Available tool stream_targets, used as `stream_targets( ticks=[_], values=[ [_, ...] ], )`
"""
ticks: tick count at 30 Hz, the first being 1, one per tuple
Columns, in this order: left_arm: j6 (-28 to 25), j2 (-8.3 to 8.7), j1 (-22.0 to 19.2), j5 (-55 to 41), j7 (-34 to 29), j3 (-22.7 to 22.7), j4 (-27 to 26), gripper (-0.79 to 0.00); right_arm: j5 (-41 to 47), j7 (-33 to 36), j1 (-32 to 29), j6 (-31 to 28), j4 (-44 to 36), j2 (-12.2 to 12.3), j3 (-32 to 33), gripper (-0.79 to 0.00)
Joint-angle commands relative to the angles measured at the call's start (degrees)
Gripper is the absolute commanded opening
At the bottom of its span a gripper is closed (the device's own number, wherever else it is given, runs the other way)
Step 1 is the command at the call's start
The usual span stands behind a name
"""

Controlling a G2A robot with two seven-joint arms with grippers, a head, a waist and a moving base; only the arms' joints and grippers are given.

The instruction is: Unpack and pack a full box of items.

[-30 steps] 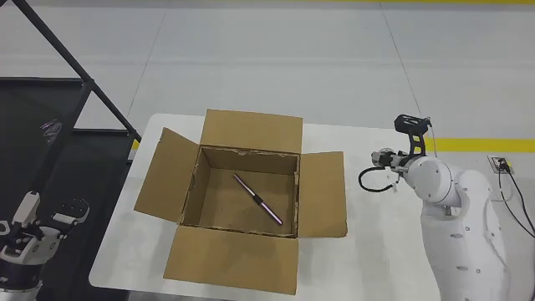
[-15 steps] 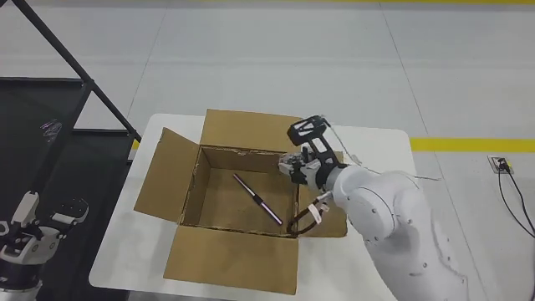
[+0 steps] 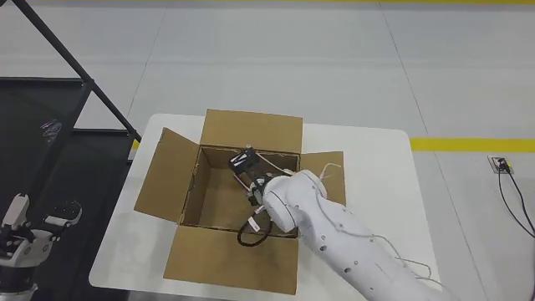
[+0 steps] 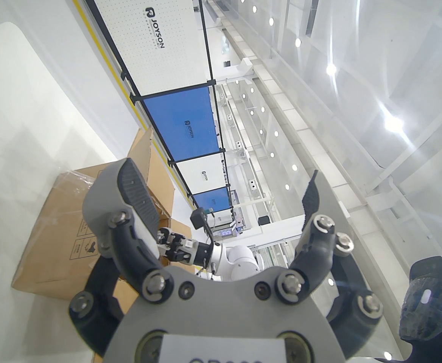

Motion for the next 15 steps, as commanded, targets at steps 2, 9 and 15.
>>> stream_targets(
  ticks=[2, 9, 15],
  values=[
    [0.00, 0.00, 0.00, 0.00, 0.00, 0.00, 0.00, 0.000, 1.43, -0.99, 2.77, 1.58, 7.47, -1.72, -1.78, -0.785],
    [0.00, 0.00, 0.00, 0.00, 0.00, 0.00, 0.00, 0.000, 4.69, -5.26, 7.87, 3.28, 21.95, -6.01, -5.12, -0.785],
    [0.00, 0.00, 0.00, 0.00, 0.00, 0.00, 0.00, 0.000, 7.17, -8.03, 10.29, 2.73, 30.58, -9.06, -6.59, -0.551]
  ],
)
